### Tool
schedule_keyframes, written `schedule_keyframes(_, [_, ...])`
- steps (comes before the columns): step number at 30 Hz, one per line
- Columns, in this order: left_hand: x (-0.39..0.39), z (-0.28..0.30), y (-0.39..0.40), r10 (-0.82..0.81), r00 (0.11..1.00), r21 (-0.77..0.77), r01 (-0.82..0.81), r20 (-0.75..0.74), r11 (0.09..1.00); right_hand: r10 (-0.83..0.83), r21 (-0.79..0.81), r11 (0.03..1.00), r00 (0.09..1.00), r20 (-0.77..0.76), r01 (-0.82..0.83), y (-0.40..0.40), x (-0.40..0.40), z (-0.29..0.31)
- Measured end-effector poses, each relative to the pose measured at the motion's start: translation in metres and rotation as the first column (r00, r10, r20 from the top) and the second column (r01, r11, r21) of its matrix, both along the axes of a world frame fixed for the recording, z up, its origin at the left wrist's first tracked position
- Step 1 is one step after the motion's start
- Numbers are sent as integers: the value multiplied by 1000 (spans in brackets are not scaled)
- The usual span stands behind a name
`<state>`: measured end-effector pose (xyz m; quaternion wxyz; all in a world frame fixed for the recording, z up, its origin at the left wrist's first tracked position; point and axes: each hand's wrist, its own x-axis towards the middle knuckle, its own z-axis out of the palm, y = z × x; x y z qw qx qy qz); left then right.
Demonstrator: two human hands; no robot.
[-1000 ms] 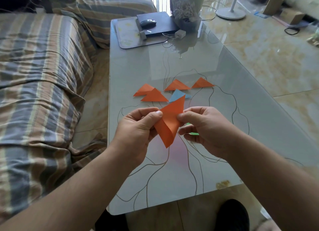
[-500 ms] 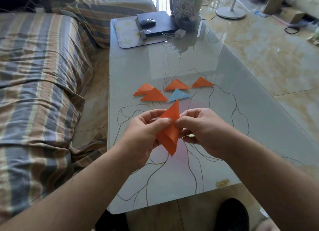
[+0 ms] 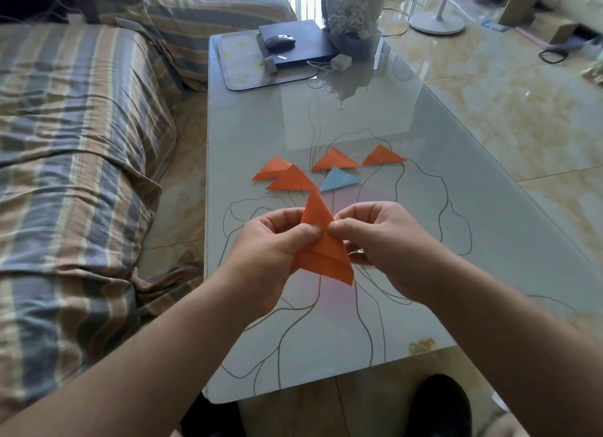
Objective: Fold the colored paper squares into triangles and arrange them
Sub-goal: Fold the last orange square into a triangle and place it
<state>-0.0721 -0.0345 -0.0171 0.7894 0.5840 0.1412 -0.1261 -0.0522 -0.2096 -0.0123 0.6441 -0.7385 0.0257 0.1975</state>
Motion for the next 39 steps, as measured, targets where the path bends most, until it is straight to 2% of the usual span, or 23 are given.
schedule_keyframes(6, [-3,5,-3,-59,997,-75,55,-56,996,3,-8,1000,995,98,-2,-1,-1,0])
schedule_keyframes(8, [-5,6,-4,-82,995,-47,80,-55,996,27,-26,999,990,136,-24,-2,-2,-1])
schedule_keyframes(12, [-5,6,-5,-22,1000,17,22,-16,1000,41,-41,999,991,126,-36,-2,-3,-1])
schedule_keyframes(19, [-7,5,-10,-8,1000,16,8,2,1000,-2,-41,999,978,207,11,0,-1,-4])
schedule_keyframes(25, [-6,5,-10,21,999,1,-21,39,1000,14,-58,998,983,181,-4,2,-3,-6])
schedule_keyframes(39, [0,4,-6,75,995,-55,-79,-71,995,41,-23,999,998,48,-40,2,-2,2])
